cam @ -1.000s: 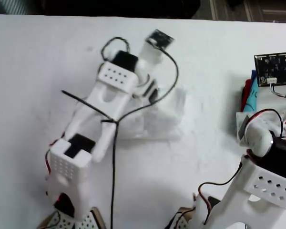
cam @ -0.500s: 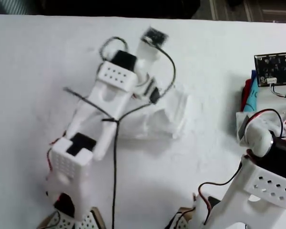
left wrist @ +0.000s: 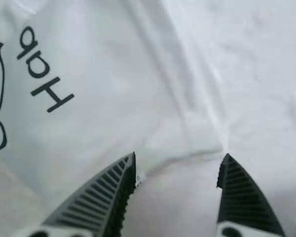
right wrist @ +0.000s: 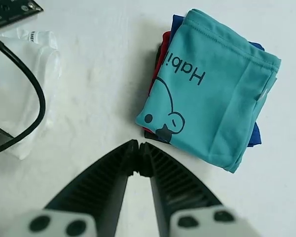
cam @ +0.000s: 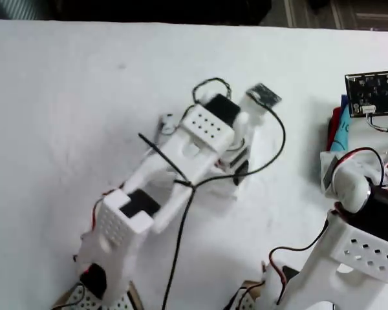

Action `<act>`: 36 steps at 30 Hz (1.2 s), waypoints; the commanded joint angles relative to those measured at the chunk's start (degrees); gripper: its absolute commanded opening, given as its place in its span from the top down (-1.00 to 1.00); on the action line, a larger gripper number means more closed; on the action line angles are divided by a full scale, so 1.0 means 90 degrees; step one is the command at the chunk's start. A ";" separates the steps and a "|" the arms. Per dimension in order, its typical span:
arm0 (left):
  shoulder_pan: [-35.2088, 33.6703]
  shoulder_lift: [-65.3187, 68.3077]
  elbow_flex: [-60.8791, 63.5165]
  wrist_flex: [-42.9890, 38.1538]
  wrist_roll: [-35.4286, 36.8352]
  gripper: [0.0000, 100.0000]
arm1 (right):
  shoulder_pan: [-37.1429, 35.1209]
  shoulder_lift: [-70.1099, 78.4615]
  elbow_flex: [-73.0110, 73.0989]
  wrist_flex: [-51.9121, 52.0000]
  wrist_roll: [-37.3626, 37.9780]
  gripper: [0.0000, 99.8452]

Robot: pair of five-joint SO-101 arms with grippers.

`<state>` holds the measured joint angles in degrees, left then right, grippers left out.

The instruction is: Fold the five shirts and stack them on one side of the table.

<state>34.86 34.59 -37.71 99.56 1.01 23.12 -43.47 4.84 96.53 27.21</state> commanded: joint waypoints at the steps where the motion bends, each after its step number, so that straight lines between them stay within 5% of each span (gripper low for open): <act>1: -0.0210 -0.0093 -0.0684 0.0274 -0.0088 0.45 | 0.0015 -0.0044 -0.0029 -0.0093 0.0049 0.96; 11: -0.1187 -0.0015 -0.1026 0.0264 -0.0332 0.45 | 0.0015 -0.0063 -0.0039 -0.0093 0.0049 0.96; 22: 0.0347 -0.0083 0.1455 -0.0361 -0.0234 0.46 | 0.0015 -0.0063 -0.0039 -0.0093 0.0049 0.96; 36: -0.0689 -0.0659 -0.0371 0.0293 -0.0293 0.46 | 0.0015 -0.0063 -0.0039 -0.0093 0.0049 0.96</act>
<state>30.20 33.36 -37.98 102.02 -0.92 23.12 -43.47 4.84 96.53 27.21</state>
